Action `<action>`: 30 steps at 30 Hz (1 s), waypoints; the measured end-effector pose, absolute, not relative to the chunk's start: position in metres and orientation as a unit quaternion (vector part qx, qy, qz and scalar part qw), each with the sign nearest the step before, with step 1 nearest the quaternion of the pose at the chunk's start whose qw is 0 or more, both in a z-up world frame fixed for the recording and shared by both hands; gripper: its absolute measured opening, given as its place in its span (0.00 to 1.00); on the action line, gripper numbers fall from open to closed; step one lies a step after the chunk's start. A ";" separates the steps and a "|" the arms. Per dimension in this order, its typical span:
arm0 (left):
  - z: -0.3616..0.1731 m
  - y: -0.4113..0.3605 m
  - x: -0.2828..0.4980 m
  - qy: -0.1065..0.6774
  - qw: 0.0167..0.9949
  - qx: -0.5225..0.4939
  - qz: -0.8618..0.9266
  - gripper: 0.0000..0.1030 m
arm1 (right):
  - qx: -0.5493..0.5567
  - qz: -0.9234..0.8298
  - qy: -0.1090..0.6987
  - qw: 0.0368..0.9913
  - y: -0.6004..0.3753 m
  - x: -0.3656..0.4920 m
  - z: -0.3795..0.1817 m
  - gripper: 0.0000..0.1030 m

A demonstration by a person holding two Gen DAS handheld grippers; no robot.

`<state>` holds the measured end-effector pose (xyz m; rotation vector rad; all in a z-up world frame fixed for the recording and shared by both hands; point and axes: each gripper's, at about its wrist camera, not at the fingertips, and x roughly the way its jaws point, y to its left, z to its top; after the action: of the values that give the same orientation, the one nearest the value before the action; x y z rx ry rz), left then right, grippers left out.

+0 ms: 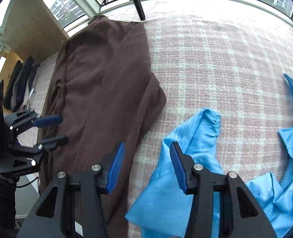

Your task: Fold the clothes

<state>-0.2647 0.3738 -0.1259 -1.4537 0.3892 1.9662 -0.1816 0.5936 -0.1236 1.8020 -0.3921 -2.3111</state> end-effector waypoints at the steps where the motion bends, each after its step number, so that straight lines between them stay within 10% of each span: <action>1: -0.128 0.380 -0.284 0.145 0.314 -0.556 0.756 0.41 | 0.607 -0.777 -0.141 0.092 0.596 -0.188 -0.130 0.46; 19: -0.165 0.463 -0.420 0.185 0.285 -0.588 0.734 0.42 | 0.596 -0.741 -0.268 0.152 0.618 -0.222 -0.167 0.45; 25: -0.158 0.460 -0.413 0.175 0.306 -0.584 0.731 0.24 | 0.596 -0.739 -0.271 0.158 0.619 -0.227 -0.167 0.45; 30: -0.159 0.458 -0.411 0.169 0.306 -0.589 0.729 0.43 | 0.598 -0.745 -0.255 0.146 0.618 -0.227 -0.166 0.44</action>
<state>-0.4115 0.4581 -0.1586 -1.5575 0.4467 1.9287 -0.2274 0.6177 -0.1656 1.7237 -0.7340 -2.1470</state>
